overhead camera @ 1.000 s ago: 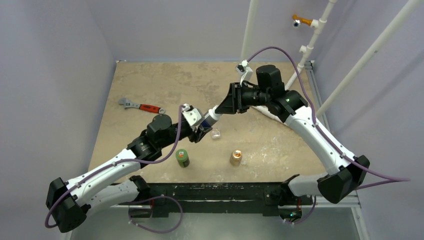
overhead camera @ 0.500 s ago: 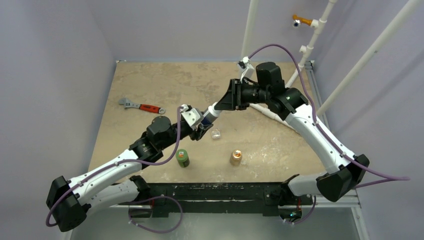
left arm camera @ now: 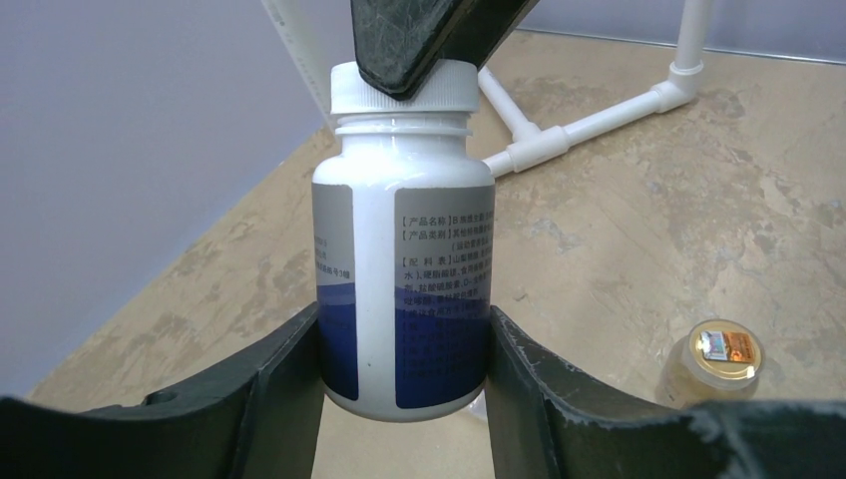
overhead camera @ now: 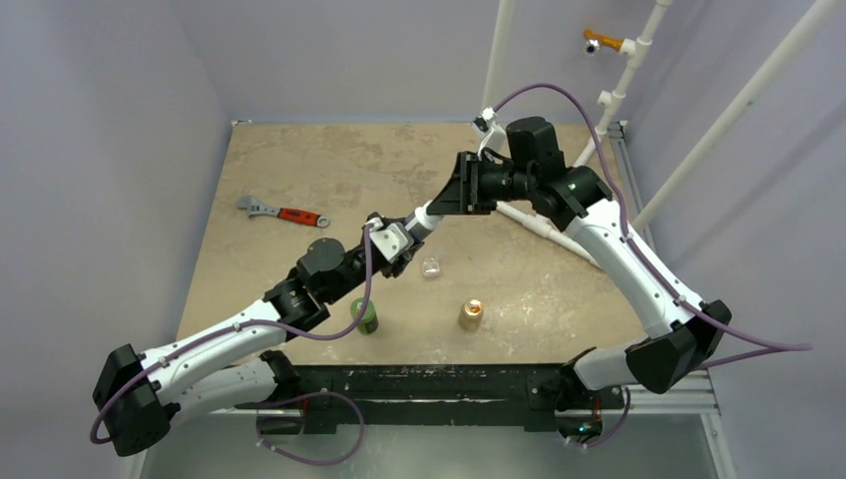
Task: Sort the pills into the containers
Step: Screw the lid of the pill bottle onto the pill bottle.
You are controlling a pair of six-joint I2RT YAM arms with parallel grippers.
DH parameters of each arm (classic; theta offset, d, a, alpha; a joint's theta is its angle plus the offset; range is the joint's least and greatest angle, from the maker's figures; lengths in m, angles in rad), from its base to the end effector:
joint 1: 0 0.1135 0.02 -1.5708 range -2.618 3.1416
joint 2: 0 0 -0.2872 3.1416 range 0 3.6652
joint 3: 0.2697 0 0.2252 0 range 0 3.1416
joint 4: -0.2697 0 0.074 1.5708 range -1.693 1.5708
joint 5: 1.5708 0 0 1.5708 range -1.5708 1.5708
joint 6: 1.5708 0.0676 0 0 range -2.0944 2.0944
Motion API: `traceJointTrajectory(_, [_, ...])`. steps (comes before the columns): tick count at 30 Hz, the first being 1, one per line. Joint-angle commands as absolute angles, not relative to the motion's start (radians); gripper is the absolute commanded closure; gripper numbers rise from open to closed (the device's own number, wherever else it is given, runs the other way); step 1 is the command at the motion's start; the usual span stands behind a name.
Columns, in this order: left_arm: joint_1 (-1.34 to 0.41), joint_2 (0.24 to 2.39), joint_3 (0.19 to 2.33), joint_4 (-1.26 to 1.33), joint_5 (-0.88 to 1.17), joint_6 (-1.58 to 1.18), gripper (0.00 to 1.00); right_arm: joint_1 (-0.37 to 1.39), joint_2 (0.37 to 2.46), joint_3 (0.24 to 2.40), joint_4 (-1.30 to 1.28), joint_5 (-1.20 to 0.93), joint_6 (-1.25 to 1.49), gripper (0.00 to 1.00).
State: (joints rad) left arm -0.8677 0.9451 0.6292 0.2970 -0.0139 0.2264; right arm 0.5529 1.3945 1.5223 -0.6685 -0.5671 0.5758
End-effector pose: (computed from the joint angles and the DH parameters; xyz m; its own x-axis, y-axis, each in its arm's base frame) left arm 0.1419 -0.1659 0.3332 0.1573 0.1616 -0.9742 0.7373 0.6371 0.2247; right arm 0.2274 0.1830 0.4160 -0.8220 0.0324 -0.5685 -0.4617 0.5464 0.6988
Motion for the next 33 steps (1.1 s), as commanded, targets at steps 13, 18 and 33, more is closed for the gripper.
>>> traceJointTrajectory(13, [-0.884, 0.951, 0.571, 0.583, -0.021, 0.147, 1.00, 0.572, 1.402, 1.633, -0.701, -0.530, 0.593, 0.48])
traceJointTrajectory(18, [-0.882, 0.961, 0.560, 0.613, -0.022, 0.127, 1.00, 0.572, 1.416, 1.662, -0.703, -0.512, 0.580, 0.39])
traceJointTrajectory(33, [-0.795, 0.955, 0.539, 0.658, 0.186, -0.088, 1.00, 0.571, 1.320, 1.599, -0.574, -0.464, 0.473, 0.01])
